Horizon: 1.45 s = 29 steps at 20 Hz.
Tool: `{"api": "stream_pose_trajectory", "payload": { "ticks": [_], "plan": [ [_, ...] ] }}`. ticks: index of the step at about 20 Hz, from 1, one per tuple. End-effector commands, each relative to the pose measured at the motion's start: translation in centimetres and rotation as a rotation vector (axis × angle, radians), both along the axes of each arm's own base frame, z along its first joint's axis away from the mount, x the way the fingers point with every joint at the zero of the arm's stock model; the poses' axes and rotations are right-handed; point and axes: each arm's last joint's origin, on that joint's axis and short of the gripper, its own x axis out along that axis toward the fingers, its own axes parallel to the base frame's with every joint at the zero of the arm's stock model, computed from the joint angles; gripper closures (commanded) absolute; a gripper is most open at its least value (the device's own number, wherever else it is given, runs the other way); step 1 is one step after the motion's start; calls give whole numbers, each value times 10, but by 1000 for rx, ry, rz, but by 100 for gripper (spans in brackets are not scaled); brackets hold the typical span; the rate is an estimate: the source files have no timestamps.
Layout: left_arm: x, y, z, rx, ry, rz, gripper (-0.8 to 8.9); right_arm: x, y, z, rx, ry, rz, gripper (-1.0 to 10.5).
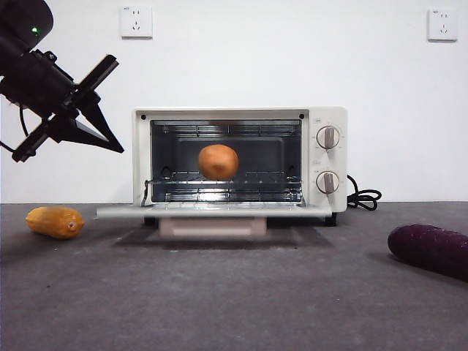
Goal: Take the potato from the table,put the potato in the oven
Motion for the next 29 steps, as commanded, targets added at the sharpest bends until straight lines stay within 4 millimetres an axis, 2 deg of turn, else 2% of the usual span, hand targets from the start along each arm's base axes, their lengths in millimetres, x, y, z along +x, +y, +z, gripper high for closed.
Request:
{"api": "stream_pose_trajectory", "payload": {
  "ticks": [1, 9, 15, 21, 24, 29],
  "plan": [
    [-5, 1, -4, 52, 35, -22, 820, 0, 0, -3, -12, 24, -5, 949],
    [-22, -1, -21, 369, 169, -62, 820, 0, 0, -3, -10, 26, -6, 949],
    [-21, -10, -29, 376, 185, -89, 820, 0, 0, -3, -7, 28, -8, 949],
    [-14, -17, -62, 394, 305, -126, 820, 0, 1, -3, 2, 37, -2, 949],
    [-12, -18, -72, 371, 343, -123, 820, 0, 1, -3, 3, 37, -2, 949],
    [-6, -21, -71, 273, 321, -106, 820, 1, 1, -4, -2, 40, -3, 949]
  ]
}}
